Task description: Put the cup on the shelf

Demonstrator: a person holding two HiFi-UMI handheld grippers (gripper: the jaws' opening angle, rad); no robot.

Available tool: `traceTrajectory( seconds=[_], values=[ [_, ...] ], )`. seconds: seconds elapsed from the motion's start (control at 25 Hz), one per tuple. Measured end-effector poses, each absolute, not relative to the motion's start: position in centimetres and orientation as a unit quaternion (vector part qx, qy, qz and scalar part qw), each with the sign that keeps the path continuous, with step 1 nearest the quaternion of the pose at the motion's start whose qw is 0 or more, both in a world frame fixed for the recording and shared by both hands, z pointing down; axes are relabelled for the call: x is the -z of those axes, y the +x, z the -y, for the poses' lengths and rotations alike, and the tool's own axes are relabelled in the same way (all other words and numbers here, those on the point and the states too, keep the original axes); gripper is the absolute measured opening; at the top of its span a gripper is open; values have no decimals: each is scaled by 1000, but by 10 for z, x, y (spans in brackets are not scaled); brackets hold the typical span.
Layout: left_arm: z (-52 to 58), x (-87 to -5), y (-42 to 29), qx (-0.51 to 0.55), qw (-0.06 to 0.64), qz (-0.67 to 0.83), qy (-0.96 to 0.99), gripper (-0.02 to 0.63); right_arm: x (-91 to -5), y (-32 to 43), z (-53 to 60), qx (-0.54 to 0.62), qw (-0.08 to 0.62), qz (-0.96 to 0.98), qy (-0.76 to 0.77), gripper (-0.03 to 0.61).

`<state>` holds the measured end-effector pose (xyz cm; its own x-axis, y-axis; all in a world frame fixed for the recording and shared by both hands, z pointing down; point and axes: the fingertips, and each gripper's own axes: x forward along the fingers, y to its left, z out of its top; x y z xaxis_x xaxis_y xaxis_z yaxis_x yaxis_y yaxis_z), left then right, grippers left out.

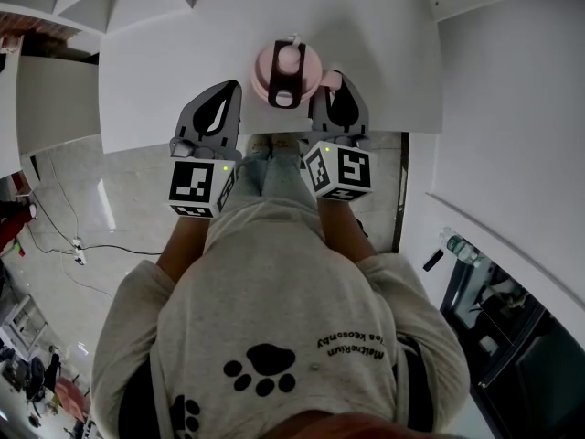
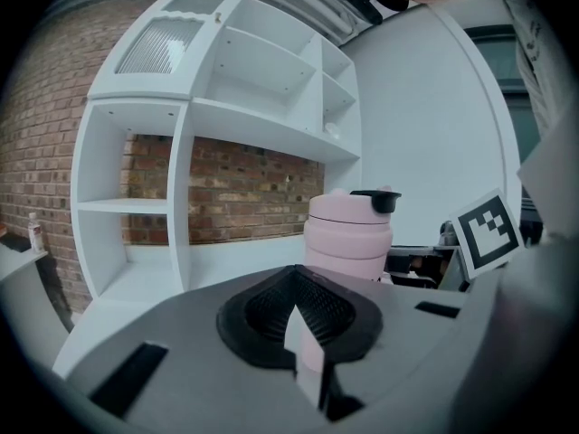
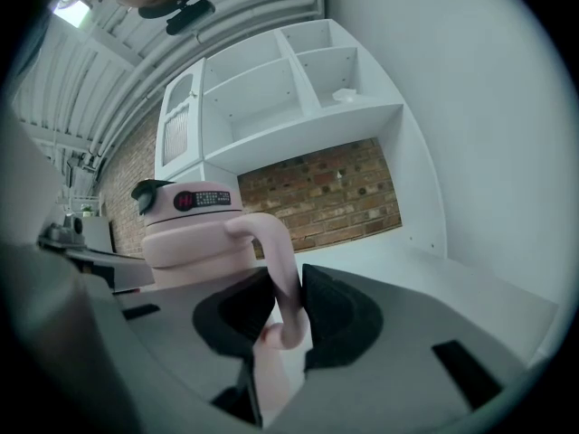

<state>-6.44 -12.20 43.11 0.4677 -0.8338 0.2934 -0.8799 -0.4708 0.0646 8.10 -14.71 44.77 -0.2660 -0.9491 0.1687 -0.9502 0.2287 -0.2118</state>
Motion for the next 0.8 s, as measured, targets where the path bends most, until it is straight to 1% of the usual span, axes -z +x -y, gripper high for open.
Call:
traceTrajectory(
  seconds=[0.2, 0.28, 0.36, 0.48, 0.64, 0.8],
  values=[
    [124, -411, -57, -88, 76, 490, 864, 12, -429, 87, 157, -131, -3, 783, 608, 97],
    [125, -403, -53, -75, 72, 478, 872, 103, -422, 89, 159, -129, -6, 782, 610, 97],
    [124, -396, -48, -70, 67, 462, 881, 104, -415, 91, 162, -129, -9, 781, 611, 97],
    [123, -394, -34, -71, 75, 421, 901, 172, -402, 93, 168, -126, -16, 782, 610, 97],
    [125, -393, -21, -92, 75, 380, 917, 209, -380, 91, 177, -111, -26, 787, 606, 97],
    [134, -381, -15, -91, 64, 364, 925, 215, -358, 89, 184, -107, -39, 790, 603, 97]
  ],
)
